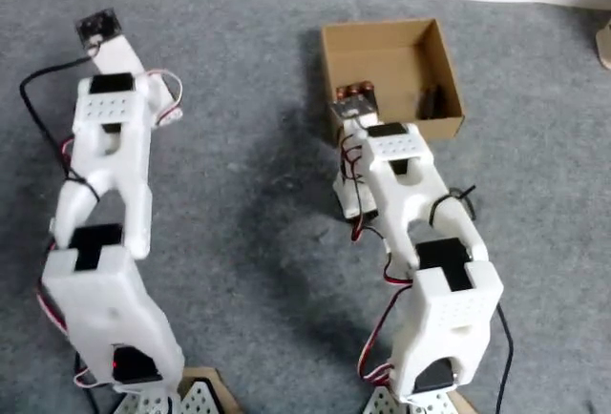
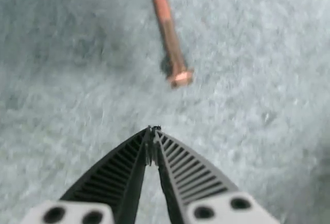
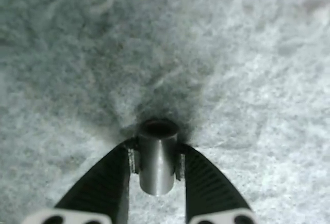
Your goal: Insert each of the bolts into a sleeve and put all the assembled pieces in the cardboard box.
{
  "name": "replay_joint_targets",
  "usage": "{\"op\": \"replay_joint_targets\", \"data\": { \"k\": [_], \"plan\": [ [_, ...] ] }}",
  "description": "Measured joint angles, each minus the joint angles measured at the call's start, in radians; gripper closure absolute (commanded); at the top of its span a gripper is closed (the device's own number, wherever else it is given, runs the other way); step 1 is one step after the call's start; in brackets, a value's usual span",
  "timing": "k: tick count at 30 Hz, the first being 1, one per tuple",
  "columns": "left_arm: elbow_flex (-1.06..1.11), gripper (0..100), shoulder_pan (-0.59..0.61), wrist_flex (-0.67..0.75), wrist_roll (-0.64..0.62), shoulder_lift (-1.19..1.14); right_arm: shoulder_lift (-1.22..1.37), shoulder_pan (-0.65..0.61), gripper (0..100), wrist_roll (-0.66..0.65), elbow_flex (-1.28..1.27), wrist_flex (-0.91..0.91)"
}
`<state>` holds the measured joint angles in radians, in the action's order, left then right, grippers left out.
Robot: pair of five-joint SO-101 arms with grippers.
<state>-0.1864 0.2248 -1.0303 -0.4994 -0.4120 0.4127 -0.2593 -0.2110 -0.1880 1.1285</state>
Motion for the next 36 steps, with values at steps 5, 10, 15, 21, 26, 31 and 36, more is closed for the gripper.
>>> {"op": "replay_joint_targets", "data": {
  "k": [5, 10, 15, 21, 26, 31, 36],
  "plan": [
    [-0.21, 97, 0.028, -0.003, -0.06, -0.172, 0.0, 0.0, 99.2, -0.003, 0.0, 0.0],
    [-0.422, 96, 0.025, -0.081, -0.064, -0.338, 0.0, 0.0, 99.2, -0.003, 0.0, 0.0],
    [-0.614, 80, 0.028, -0.126, -0.066, -0.489, 0.0, 0.0, 99.2, -0.029, -0.008, -0.021],
    [-0.85, 76, 0.028, -0.204, -0.066, -0.657, -0.002, 0.003, 99.2, -0.035, -0.026, -0.048],
    [-1.003, 77, 0.028, -0.233, -0.066, -0.772, -0.002, 0.003, 99.2, -0.037, -0.026, -0.048],
    [-1.083, 100, 0.028, -0.276, -0.066, -0.824, -0.002, 0.003, 99.2, -0.037, -0.026, -0.048],
    [-1.135, 99, 0.026, -0.371, -0.066, -0.825, -0.002, 0.003, 99.2, -0.037, -0.026, -0.051]
  ]
}}
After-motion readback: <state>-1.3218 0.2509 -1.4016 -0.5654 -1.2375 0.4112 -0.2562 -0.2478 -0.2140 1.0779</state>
